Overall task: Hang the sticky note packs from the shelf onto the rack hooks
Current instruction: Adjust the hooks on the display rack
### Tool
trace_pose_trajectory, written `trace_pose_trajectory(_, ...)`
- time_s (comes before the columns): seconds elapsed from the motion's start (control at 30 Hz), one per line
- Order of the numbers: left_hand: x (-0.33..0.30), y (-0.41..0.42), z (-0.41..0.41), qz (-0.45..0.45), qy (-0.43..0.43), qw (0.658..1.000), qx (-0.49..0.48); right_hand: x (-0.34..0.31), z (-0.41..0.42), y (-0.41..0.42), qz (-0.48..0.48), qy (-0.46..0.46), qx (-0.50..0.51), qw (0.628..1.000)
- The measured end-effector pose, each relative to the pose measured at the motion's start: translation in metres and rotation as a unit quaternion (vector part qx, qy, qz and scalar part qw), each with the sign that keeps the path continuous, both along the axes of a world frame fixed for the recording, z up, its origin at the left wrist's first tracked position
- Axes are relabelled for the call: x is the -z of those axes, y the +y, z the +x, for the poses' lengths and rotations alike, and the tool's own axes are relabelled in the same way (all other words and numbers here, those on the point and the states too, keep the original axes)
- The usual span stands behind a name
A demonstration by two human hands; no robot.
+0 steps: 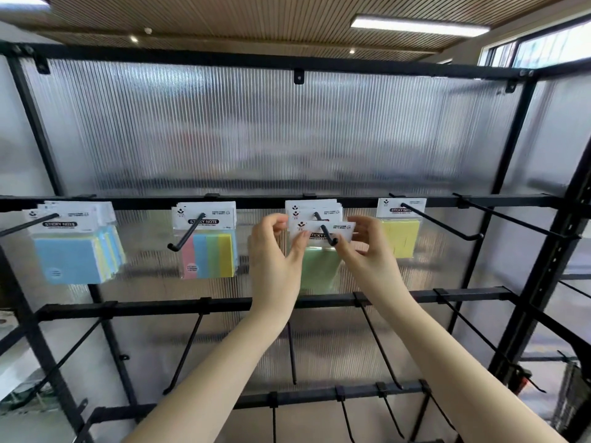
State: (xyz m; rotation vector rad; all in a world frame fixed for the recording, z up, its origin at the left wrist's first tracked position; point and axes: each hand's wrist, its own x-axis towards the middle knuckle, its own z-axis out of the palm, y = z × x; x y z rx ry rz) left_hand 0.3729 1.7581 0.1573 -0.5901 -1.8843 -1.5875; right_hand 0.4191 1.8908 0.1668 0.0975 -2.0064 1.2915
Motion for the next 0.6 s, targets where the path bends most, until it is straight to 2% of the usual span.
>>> trace_pose_trajectory(0.17,0.010,-0.001,-0.023,-0.047,-0.022,0.999,-0.014,0.005,-0.019,0.014,0.002,-0.071,0.020,0.997)
trace_pose_trajectory(0.27,0.016,0.001,-0.031,-0.068,-0.051,0.996,-0.016,0.008,-0.028,0.016,-0.018,-0.082,0.025,0.996)
trace_pose_trajectory(0.6,0.021,0.013,-0.047,-0.051,-0.109,0.991,-0.065,0.011,-0.042,0.020,-0.012,-0.119,0.033,0.992)
